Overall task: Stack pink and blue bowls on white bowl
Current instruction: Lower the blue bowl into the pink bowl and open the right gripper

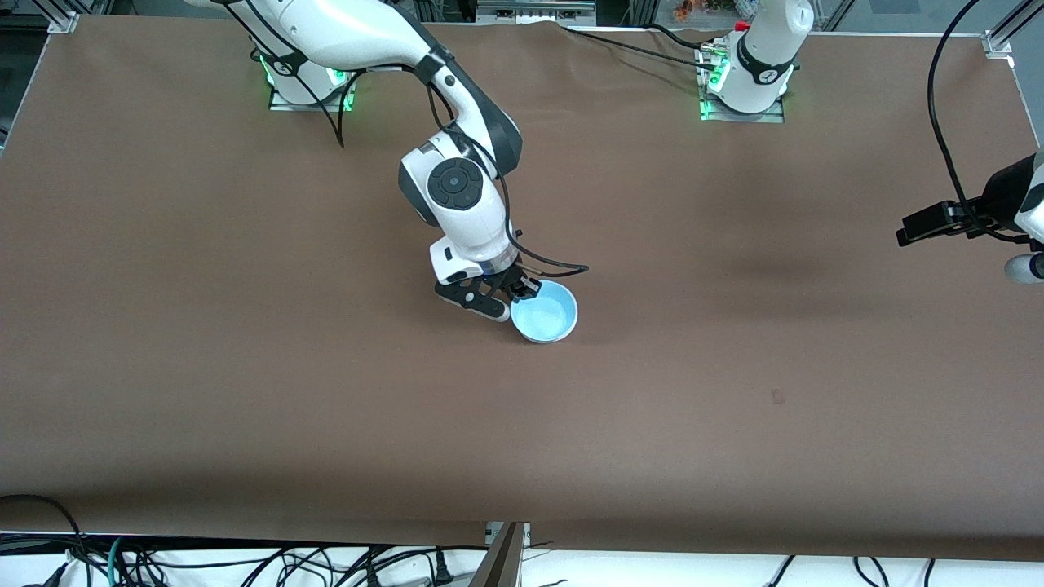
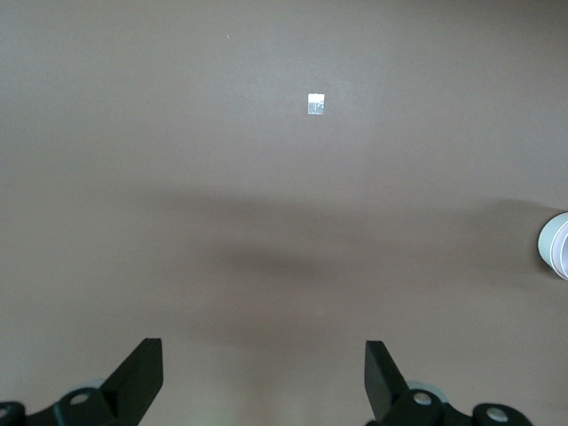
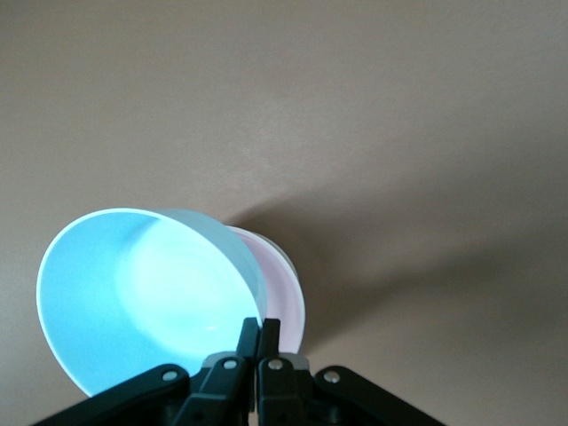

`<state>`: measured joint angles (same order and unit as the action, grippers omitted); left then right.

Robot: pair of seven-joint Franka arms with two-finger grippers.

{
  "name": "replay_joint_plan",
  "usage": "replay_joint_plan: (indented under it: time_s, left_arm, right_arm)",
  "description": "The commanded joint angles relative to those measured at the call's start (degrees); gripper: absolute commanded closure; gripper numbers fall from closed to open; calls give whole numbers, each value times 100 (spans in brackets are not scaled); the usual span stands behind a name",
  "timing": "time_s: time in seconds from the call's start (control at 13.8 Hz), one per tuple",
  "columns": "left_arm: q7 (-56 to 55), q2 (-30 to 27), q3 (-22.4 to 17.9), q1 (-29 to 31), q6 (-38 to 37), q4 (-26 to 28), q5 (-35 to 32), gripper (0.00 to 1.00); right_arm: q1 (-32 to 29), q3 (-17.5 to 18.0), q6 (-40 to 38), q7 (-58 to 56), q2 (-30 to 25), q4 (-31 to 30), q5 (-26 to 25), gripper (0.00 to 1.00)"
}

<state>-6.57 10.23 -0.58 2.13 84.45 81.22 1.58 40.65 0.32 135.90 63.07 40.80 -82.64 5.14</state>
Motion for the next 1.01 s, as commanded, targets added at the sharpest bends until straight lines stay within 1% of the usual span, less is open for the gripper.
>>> replay_joint_plan:
  time_s: [0.0,0.58,0.94]
  left_arm:
    - [-55,5,-4,-37,-43,-54,-62,0]
    - [-55,5,-4,-37,-43,-54,-62,0]
    - [-55,5,-4,-28,-43,-54,-62,0]
  right_arm:
    - [22,47,191,161,235,178,31,100]
    - [74,47,200,170,455,178,4,100]
    - [75,47,252,126,718,178,-31,100]
